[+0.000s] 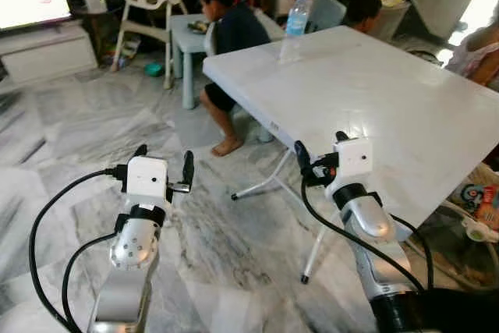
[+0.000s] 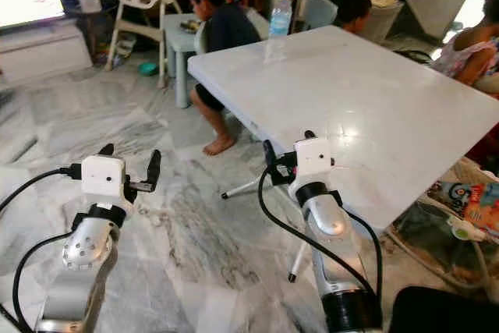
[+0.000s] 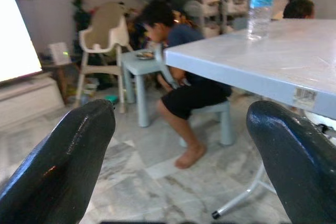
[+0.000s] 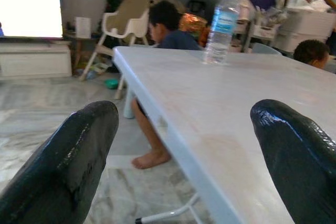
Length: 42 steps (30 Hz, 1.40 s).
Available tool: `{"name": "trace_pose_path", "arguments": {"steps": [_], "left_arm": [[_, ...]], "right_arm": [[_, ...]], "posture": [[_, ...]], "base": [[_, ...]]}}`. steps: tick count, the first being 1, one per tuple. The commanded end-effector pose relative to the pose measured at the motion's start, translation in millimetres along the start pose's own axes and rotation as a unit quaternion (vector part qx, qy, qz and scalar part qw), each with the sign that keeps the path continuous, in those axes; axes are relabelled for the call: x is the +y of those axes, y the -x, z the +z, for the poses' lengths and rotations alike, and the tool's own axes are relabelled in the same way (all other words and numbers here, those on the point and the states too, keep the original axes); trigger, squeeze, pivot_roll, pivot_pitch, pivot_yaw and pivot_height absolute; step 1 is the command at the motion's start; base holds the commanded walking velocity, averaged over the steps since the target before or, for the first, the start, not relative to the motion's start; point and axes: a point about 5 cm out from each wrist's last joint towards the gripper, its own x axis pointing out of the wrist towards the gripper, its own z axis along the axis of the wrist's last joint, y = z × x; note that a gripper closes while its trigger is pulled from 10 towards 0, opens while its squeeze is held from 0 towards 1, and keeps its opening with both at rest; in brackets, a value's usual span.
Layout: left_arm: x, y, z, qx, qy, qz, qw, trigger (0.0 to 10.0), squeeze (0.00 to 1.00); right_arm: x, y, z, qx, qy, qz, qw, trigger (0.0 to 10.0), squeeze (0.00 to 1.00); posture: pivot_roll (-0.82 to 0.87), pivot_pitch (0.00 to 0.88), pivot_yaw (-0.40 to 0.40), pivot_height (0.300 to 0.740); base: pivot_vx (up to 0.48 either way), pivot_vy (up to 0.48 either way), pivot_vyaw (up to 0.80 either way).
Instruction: Restocking fridge
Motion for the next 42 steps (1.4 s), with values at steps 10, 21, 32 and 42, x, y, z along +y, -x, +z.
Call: {"name": "trace_pose_path", "arguments": {"steps": [10,21,32,42], "left_arm": [[-10.2,-4.7,7.4,-0.020,0.005,-0.019,1.000,10.0,0.00],[-6.1,-6.9,4.9,-0.015,0.005,-0.002,1.000,10.0,0.00],[0.0,-8.9,6.6,-0.025,-0.010,0.022,0.999,10.0,0.00],[11.1,2.4,-1.5,-0.014,-0.022,0.032,0.999,10.0,0.00]], "right_arm": [[-13.2,0.7,6.3,-0.012,0.010,-0.018,1.000,10.0,0.00],[-12.1,2.6,7.5,-0.019,0.016,-0.016,1.000,10.0,0.00],[-14.3,3.5,10.0,-0.028,0.014,-0.023,0.999,10.0,0.00],[-39.3,19.1,10.6,-0.024,0.037,-0.084,0.996,10.0,0.00]], "posture": [[0.07,0.000,-0.068,0.740],[0.07,0.000,-0.067,0.740],[0.07,0.000,-0.067,0.740],[0.06,0.005,-0.059,0.740]], "base": [[0.376,0.299,-0.66],[0.281,0.384,-0.07],[0.157,0.416,0.00],[0.152,0.395,-0.05]]}}
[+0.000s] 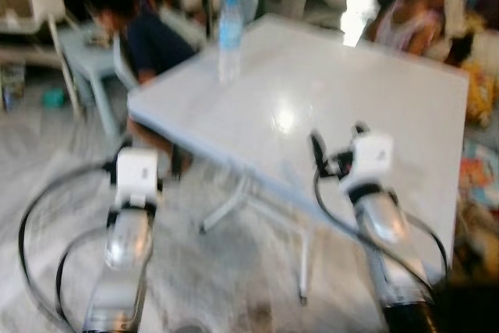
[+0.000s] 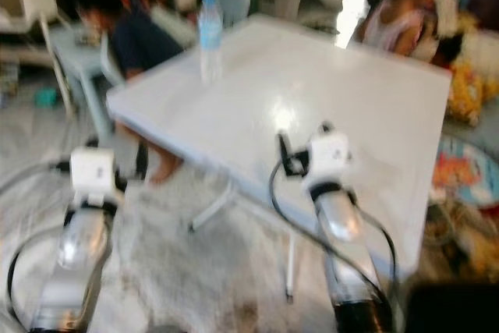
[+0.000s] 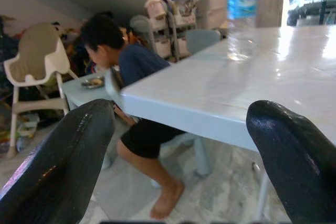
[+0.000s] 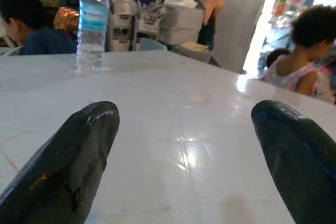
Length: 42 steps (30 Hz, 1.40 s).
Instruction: Restocking fridge
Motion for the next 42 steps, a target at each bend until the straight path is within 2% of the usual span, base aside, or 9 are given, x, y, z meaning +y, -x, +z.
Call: {"name": "trace_pose_path", "arguments": {"steps": [1,8,17,33,42], "left_arm": [[4.5,3.0,0.0,0.000,-0.003,0.007,1.000,10.0,0.00],[-2.4,3.0,-2.0,0.001,-0.004,0.003,1.000,10.0,0.00],[-10.1,2.5,-2.9,0.003,0.003,-0.011,1.000,10.0,0.00],[-12.7,-0.5,-0.4,0.000,0.012,-0.015,1.000,10.0,0.00],[-10.8,-1.7,-1.3,0.002,0.011,-0.012,1.000,10.0,0.00]], "right_arm": [[7.5,-2.9,8.2,-0.017,-0.003,0.009,1.000,10.0,0.00],[13.1,-3.2,10.8,-0.023,-0.007,0.017,1.000,10.0,0.00],[16.9,-0.5,8.9,-0.020,-0.009,0.026,0.999,10.0,0.00],[24.7,-1.2,10.9,-0.028,-0.011,0.053,0.998,10.0,0.00],[26.3,-1.4,9.9,-0.026,-0.015,0.056,0.998,10.0,0.00]], "posture": [[0.06,0.003,-0.059,0.740],[0.06,0.000,-0.059,0.740],[0.05,0.000,-0.053,0.740],[0.06,0.000,-0.049,0.740],[0.06,0.000,-0.048,0.740]], "base": [[0.368,0.307,-0.59],[0.371,0.305,-0.16],[0.428,0.000,0.00],[0.439,0.000,0.00],[0.407,0.157,0.38]]}}
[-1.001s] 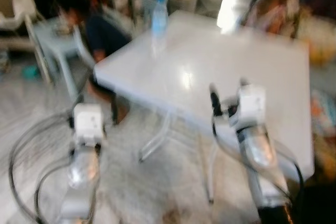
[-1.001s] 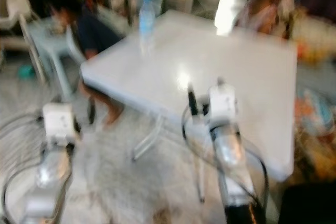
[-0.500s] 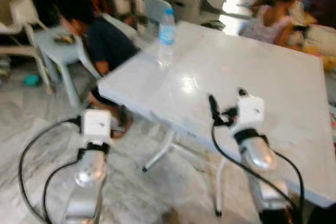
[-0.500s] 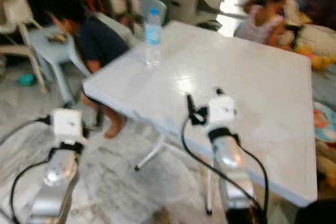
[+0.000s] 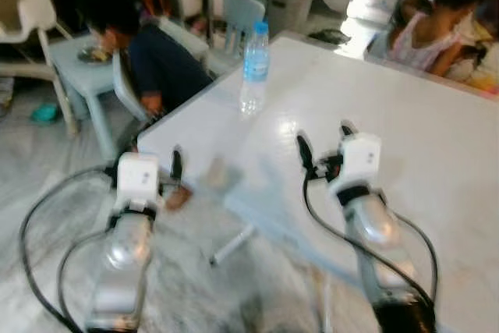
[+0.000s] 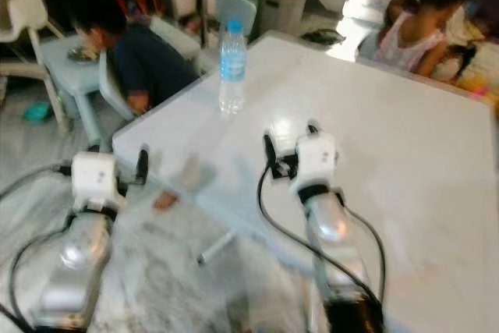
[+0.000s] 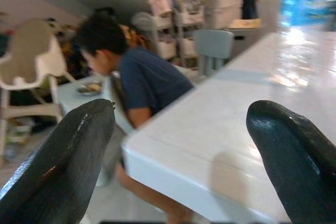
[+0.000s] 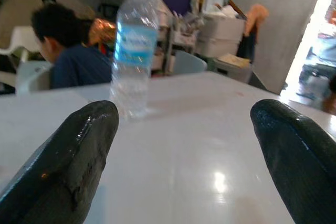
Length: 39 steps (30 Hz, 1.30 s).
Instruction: Restocking fridge
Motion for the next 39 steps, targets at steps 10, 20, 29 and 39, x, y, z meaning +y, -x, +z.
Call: {"name": "trace_pose_path", "arguments": {"steps": [10,20,29,39], "left_arm": [[5.1,-1.9,3.4,-0.009,-0.013,0.006,1.000,10.0,0.00],[0.0,-2.5,4.7,-0.013,-0.005,-0.007,1.000,10.0,0.00],[-3.4,-1.5,4.0,-0.012,0.000,-0.012,1.000,10.0,0.00],[-1.6,-0.4,6.1,-0.016,0.003,-0.010,1.000,10.0,0.00]], "right_arm": [[7.0,-5.5,4.5,-0.010,-0.007,0.013,1.000,10.0,0.00],[6.6,-8.4,4.2,-0.010,-0.001,0.008,1.000,10.0,0.00],[6.5,-11.8,3.5,-0.008,0.002,0.004,1.000,10.0,0.00],[6.3,-22.6,9.0,-0.019,0.006,0.003,1.000,10.0,0.00]], "posture": [[0.06,0.000,-0.048,0.740],[0.06,0.000,-0.050,0.740],[0.07,0.000,-0.051,0.740],[0.08,0.000,-0.057,0.740]], "base": [[0.341,0.338,0.00],[0.361,0.315,0.00],[0.134,0.097,0.00],[0.000,0.000,-0.67]]}}
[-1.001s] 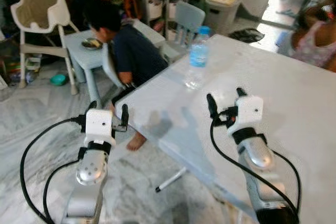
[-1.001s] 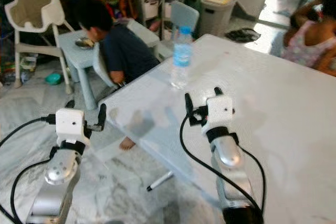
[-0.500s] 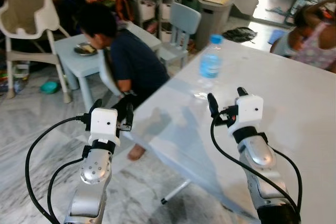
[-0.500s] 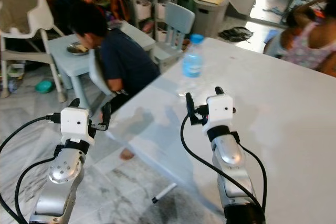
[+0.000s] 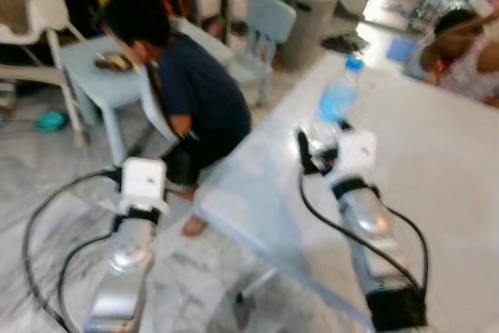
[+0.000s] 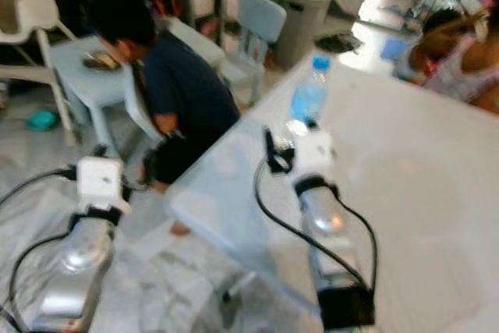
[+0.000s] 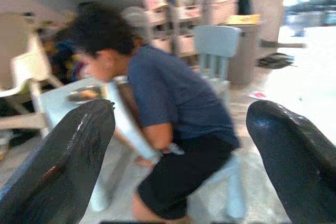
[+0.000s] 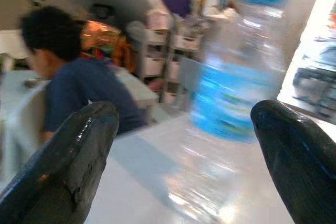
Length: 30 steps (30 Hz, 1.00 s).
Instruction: Restocking fridge
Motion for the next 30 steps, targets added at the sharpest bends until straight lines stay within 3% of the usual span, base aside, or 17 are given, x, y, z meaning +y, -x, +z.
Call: {"name": "trace_pose_path", "arguments": {"steps": [1,10,20,30], "left_arm": [[-5.0,-0.4,4.7,-0.009,0.006,-0.012,1.000,10.0,0.00],[-0.9,2.6,4.9,-0.009,0.004,-0.005,1.000,10.0,0.00],[2.9,8.5,8.2,-0.006,-0.007,-0.004,1.000,10.0,0.00],[9.7,11.9,10.8,-0.003,-0.016,-0.001,1.000,10.0,0.00]], "right_arm": [[-7.3,0.4,-1.0,0.002,0.005,-0.011,1.000,10.0,0.00],[-2.2,-4.5,5.0,-0.016,0.012,0.001,1.000,10.0,0.00],[-23.4,-44.8,35.4,-0.064,0.034,-0.012,0.997,10.0,0.00],[-26.7,-68.5,57.0,-0.100,0.060,-0.017,0.993,10.0,0.00]], "posture": [[0.08,0.001,-0.056,0.740],[0.08,0.016,-0.055,0.740],[0.11,0.059,-0.028,0.740],[0.15,0.061,-0.021,0.740]], "base": [[0.000,0.000,-0.63],[0.000,0.000,-0.07],[0.000,0.000,0.00],[0.000,0.000,0.00]]}}
